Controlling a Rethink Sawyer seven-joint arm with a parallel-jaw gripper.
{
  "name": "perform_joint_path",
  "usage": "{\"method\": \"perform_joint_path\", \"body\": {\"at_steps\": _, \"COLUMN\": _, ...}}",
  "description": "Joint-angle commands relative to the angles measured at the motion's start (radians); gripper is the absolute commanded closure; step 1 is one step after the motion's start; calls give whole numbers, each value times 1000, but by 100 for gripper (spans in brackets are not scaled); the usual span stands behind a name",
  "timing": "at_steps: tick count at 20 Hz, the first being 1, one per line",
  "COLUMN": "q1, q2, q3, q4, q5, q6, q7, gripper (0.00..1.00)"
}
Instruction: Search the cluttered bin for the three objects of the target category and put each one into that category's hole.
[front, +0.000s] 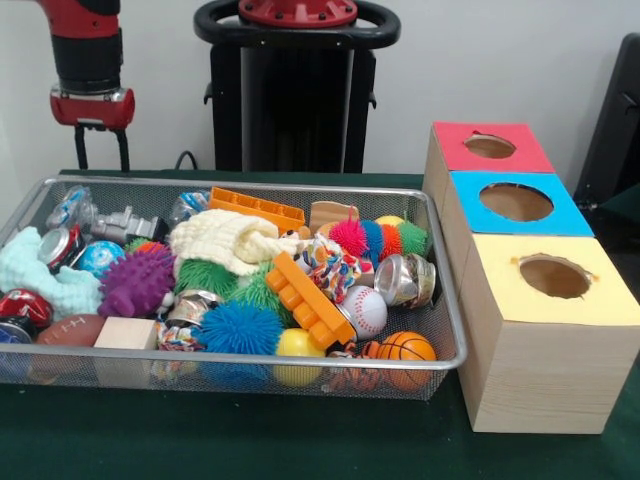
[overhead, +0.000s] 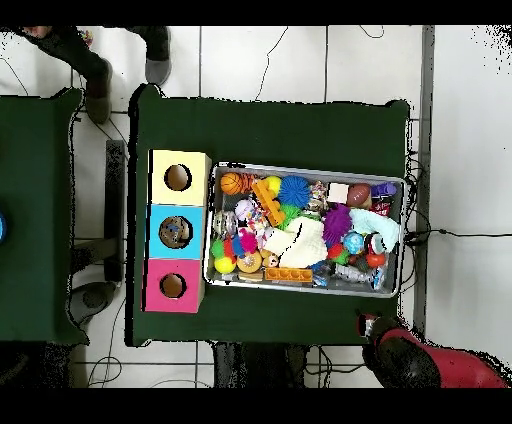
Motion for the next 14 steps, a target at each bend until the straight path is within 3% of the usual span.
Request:
{"method": "perform_joint_path", "body": {"at_steps": 1, "q1": -17, "q2": 12, "q3": 139, "q4": -70, "q5": 82, "q6": 178, "q7": -158, "gripper": 0}}
{"method": "perform_joint_path", "body": {"at_steps": 9, "q1": -27, "q2": -31, "q3": 182, "q4": -76, "q5": 129, "q6": 237, "q7": -161, "gripper": 0}}
{"method": "perform_joint_path", "body": {"at_steps": 14, "q1": -38, "q2": -16, "q3": 195, "q4": -97, "q5": 126, "q6": 248, "q7": -172, "gripper": 0}}
